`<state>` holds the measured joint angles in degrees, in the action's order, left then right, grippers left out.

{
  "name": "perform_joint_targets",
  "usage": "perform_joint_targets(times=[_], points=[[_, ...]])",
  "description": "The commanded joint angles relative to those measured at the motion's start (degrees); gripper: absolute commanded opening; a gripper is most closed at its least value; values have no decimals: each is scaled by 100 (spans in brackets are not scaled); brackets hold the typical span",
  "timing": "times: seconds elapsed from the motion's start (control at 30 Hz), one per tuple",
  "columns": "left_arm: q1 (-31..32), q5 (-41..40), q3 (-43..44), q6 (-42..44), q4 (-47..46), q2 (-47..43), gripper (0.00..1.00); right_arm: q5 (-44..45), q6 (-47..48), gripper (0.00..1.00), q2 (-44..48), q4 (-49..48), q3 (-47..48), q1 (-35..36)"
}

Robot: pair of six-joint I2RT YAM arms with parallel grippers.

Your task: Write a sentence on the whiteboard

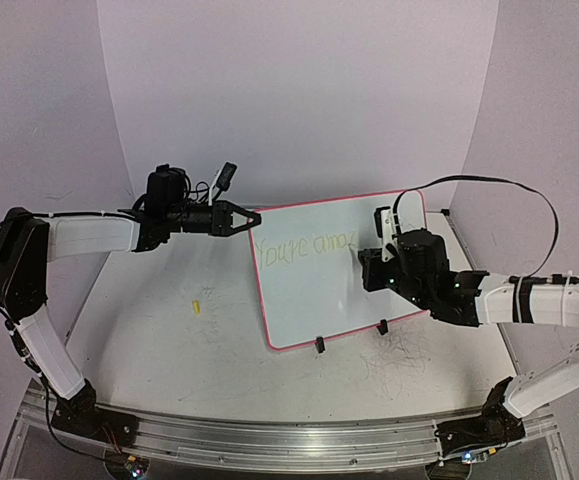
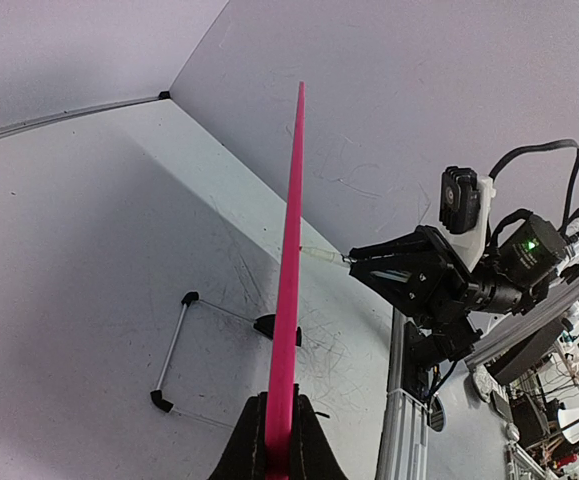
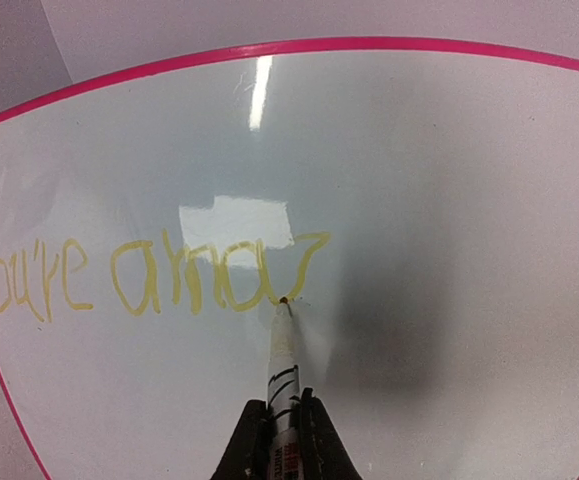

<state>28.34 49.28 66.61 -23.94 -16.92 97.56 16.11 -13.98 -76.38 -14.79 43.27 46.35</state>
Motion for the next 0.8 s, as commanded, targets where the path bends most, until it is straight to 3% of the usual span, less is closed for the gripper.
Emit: perform_joint_targets(times=[0.0, 0.5, 0.77], points=[[-21, -133, -23, 74, 163, -185, 0, 375, -150, 0, 14, 72, 31, 14], [-21, -124, -16, 69, 162, -177, 0, 258, -80, 0, 522, 214, 125, -16], [-12, -120, -11, 65, 163, -167, 0, 200, 191, 0, 200, -78, 455, -207]])
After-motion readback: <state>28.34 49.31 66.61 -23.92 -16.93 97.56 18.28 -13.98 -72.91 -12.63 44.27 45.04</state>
